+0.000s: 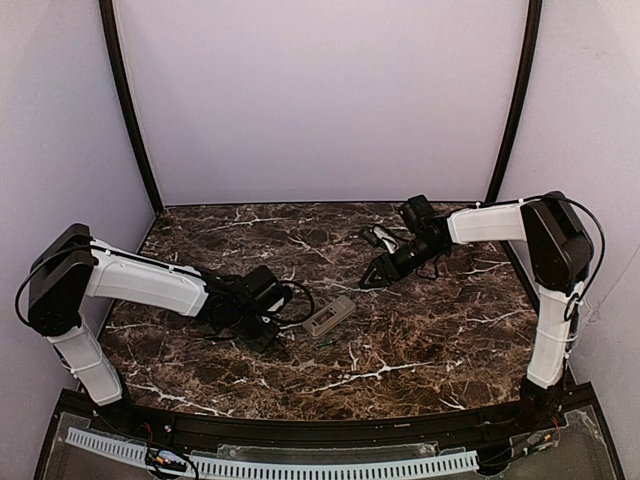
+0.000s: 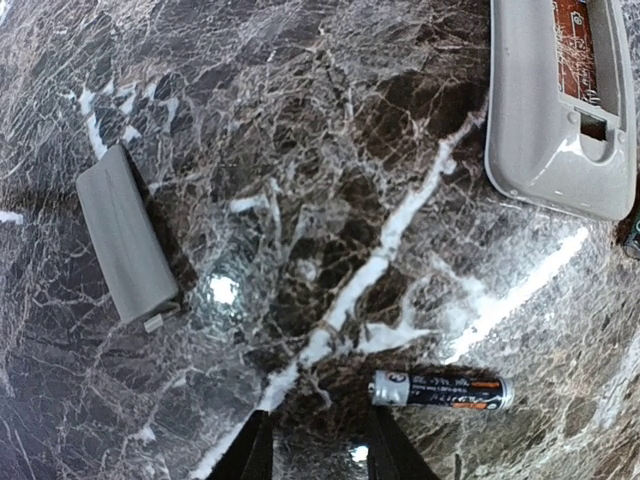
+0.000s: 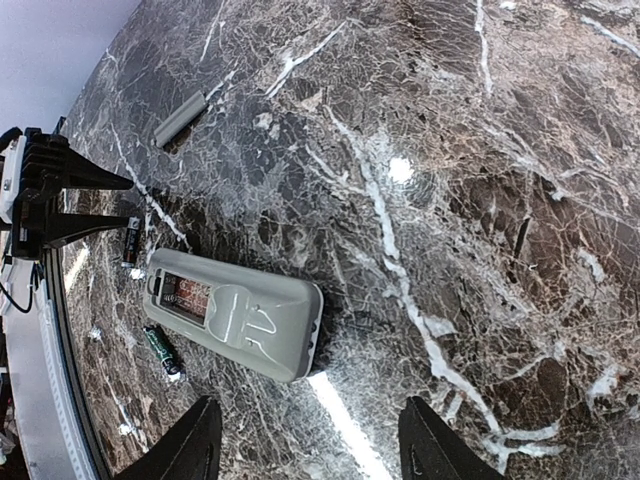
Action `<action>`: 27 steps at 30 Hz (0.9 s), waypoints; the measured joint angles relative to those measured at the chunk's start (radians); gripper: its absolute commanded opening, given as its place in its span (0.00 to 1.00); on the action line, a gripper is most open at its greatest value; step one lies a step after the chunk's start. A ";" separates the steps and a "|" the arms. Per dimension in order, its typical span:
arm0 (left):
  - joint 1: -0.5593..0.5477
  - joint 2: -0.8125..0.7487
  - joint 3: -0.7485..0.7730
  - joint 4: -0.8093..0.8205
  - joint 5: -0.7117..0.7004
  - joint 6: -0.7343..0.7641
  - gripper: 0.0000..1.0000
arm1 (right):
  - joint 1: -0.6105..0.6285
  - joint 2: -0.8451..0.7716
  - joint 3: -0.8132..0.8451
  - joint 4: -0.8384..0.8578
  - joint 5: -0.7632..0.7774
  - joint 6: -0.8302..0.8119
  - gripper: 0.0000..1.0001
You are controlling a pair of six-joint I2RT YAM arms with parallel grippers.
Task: Load the batteries into the remote control
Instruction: Adjust the battery at the center of the board.
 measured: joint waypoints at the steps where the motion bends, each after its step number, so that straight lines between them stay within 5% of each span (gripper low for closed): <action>1: 0.001 0.000 0.000 0.003 0.000 0.003 0.33 | -0.001 0.000 0.000 0.000 0.000 0.000 0.59; 17: 0.015 0.091 0.082 0.105 0.033 0.064 0.33 | -0.002 0.000 -0.005 0.000 0.000 0.000 0.59; 27: 0.057 0.042 0.089 0.030 0.119 0.083 0.32 | -0.002 0.000 -0.008 0.007 -0.019 0.001 0.58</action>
